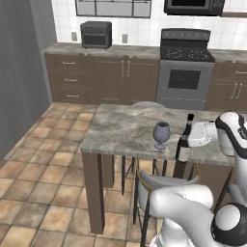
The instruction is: There is a wine glass and glass cup on the dining counter. Place the wine bottle next to the wine glass and the juice bottle next to the glass cup.
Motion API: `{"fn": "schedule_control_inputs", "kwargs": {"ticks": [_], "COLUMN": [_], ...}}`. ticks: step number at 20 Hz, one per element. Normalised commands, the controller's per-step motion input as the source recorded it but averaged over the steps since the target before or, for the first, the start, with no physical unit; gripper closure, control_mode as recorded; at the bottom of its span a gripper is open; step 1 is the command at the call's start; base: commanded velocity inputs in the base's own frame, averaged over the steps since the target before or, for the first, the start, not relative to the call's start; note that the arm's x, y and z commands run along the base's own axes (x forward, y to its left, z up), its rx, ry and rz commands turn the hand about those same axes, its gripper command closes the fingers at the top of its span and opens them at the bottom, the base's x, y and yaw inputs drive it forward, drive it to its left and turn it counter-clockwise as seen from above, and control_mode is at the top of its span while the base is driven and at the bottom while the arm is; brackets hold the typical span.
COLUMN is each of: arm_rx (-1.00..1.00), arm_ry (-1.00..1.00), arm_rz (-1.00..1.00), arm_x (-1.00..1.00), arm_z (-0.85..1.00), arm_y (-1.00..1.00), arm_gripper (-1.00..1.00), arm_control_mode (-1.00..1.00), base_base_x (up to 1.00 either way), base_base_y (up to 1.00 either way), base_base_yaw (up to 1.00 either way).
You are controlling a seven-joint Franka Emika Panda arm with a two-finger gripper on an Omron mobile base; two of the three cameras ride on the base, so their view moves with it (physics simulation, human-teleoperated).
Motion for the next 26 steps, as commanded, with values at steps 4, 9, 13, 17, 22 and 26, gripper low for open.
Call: {"fn": "schedule_control_inputs", "kwargs": {"ticks": [4, 9, 13, 17, 22, 26], "arm_rx": [0.0, 0.0, 0.0, 0.0, 0.0, 0.0], "arm_ry": [0.0, 0.0, 0.0, 0.0, -0.04, -0.14], "arm_rz": [0.18, 0.19, 0.18, 0.08, 0.0, -0.09], "arm_x": [0.22, 0.2, 0.23, 0.22, 0.15, 0.14], "arm_z": [0.01, 0.03, 0.03, 0.01, -0.01, -0.11], "arm_y": [-0.2, -0.29, -0.27, -0.29, -0.24, -0.01], "arm_gripper": [1.0, 1.0, 1.0, 1.0, 1.0, 1.0], "arm_control_mode": [-1.0, -1.0, -1.0, -1.0, -1.0, -1.0], "base_base_x": [0.0, 0.0, 0.0, 0.0, 0.0, 0.0], "base_base_y": [0.0, 0.0, 0.0, 0.0, 0.0, 0.0], "base_base_yaw": [0.0, 0.0, 0.0, 0.0, 0.0, 0.0]}}
